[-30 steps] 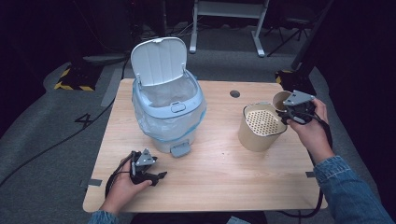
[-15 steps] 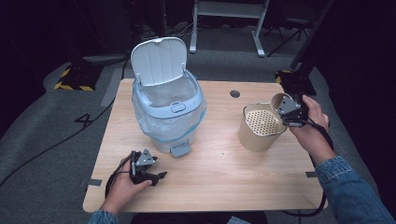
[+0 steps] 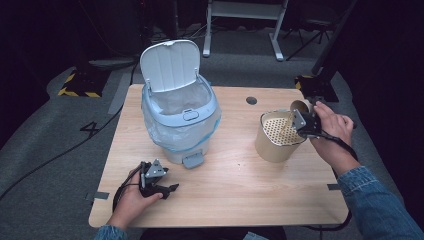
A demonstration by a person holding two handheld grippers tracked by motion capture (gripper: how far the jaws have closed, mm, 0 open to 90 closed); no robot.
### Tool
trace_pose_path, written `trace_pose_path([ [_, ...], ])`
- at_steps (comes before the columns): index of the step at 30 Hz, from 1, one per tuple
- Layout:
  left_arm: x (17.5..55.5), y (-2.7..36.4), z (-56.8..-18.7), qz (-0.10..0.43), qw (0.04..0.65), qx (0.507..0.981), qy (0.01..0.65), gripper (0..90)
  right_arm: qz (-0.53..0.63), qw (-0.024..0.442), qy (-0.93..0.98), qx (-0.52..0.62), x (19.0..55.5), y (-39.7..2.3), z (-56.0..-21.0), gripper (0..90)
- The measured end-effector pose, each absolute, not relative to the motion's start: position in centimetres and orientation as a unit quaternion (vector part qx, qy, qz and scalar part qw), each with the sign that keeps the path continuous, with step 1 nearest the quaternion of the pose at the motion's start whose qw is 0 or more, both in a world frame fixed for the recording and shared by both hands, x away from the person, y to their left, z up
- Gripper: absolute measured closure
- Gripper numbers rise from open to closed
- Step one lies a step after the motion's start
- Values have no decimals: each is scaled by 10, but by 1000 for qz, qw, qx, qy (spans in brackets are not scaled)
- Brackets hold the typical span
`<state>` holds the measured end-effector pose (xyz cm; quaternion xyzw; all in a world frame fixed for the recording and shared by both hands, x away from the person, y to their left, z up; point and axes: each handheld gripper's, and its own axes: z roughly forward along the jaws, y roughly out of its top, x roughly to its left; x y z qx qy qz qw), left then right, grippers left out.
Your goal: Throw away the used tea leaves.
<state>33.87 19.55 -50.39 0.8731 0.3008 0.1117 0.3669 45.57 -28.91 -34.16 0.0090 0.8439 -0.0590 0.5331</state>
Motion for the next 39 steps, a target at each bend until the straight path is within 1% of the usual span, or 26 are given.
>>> trace_pose_path([
  [17, 339, 195, -504, 112, 367, 873, 301, 283, -223, 598, 759, -129, 448, -269, -354, 307],
  [31, 339, 195, -504, 112, 367, 873, 301, 283, -341, 611, 674, -237, 446, -263, -365, 307],
  [39, 339, 195, -504, 112, 367, 873, 301, 283, -397, 604, 623, -300, 442, -254, -370, 307],
])
